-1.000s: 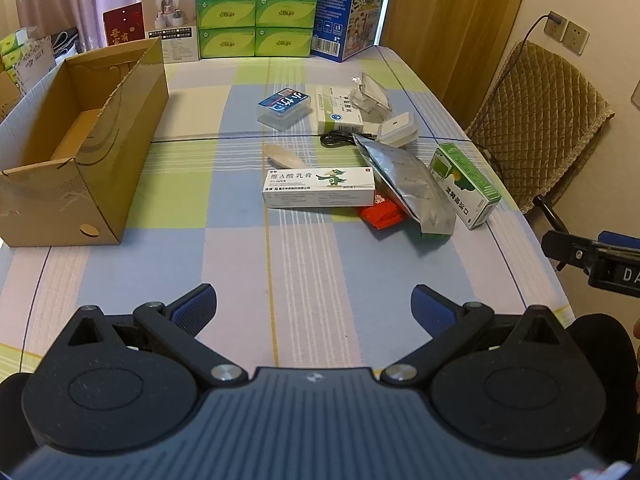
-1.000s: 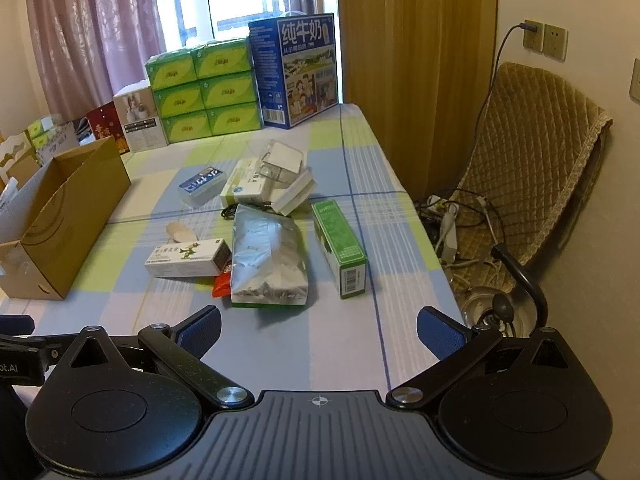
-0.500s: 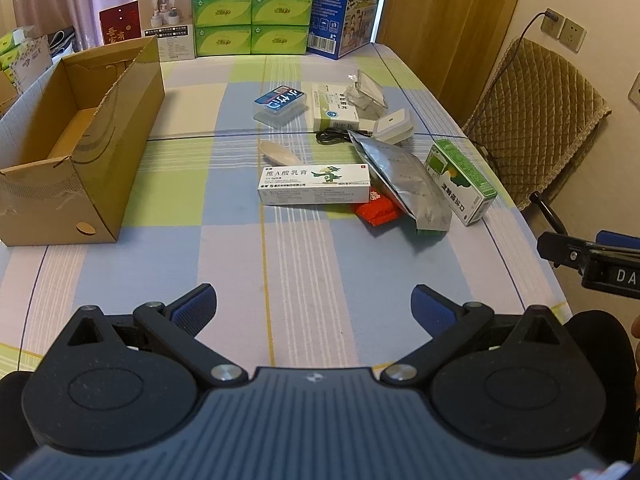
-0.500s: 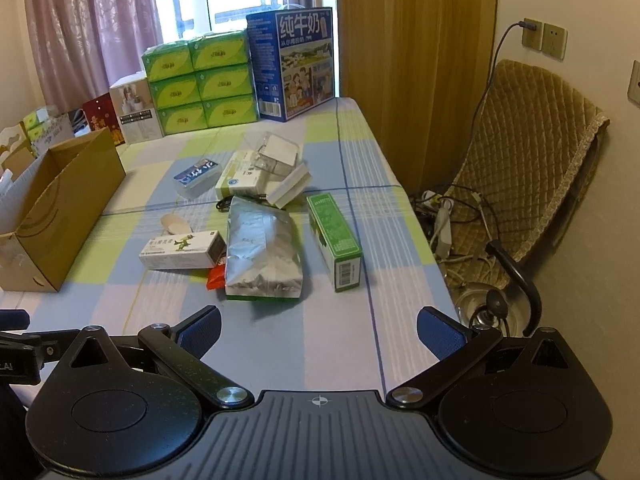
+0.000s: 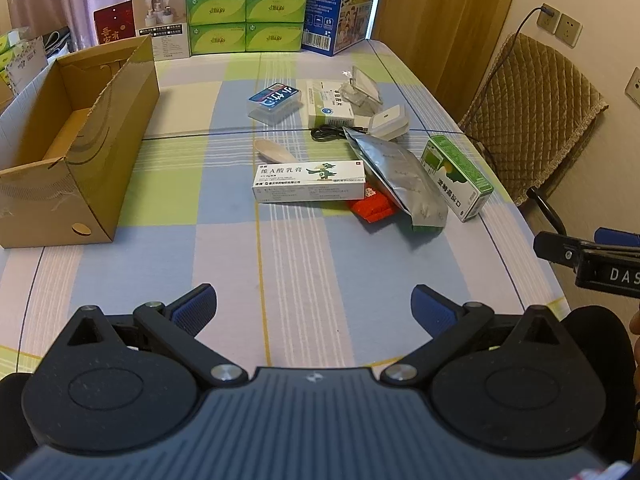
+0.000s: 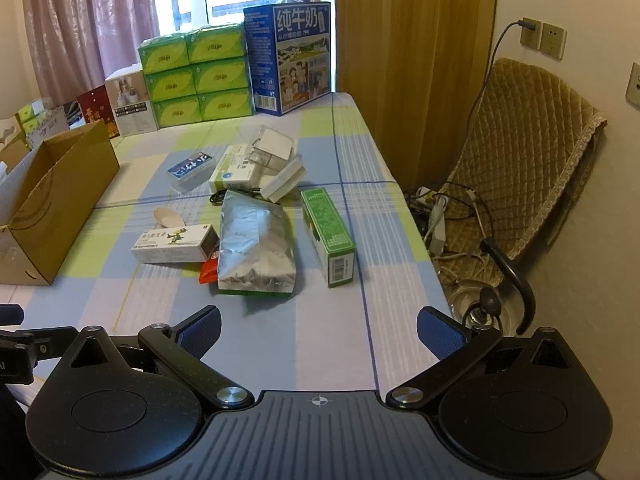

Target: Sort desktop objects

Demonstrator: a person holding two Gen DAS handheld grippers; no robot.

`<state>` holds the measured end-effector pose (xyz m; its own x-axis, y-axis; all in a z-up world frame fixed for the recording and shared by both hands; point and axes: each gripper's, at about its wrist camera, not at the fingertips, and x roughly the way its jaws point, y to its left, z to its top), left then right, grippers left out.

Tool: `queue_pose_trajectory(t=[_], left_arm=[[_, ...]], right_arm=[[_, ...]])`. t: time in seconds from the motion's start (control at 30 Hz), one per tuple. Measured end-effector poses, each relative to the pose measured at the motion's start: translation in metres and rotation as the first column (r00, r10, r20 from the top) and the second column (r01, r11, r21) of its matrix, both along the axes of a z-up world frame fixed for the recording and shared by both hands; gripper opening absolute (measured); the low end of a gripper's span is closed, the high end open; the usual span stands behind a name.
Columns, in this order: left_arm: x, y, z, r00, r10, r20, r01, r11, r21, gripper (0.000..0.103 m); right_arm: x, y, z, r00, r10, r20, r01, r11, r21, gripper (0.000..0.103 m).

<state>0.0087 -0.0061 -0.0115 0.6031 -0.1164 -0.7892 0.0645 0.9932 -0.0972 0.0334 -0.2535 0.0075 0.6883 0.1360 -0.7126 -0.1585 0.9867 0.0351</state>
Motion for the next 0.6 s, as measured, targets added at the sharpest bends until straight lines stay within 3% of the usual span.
queue_pose_trajectory(t=[0.6], left_arm=[[0.0003,0.002,-0.0033,1.0,0.002,-0.014,-0.002,1.0,-0.008,0.102]], right_arm=[[0.0009,-0.0009,-0.0039,1.0,-0.001,-0.01,0.001,1.0,-0.003,0.101]])
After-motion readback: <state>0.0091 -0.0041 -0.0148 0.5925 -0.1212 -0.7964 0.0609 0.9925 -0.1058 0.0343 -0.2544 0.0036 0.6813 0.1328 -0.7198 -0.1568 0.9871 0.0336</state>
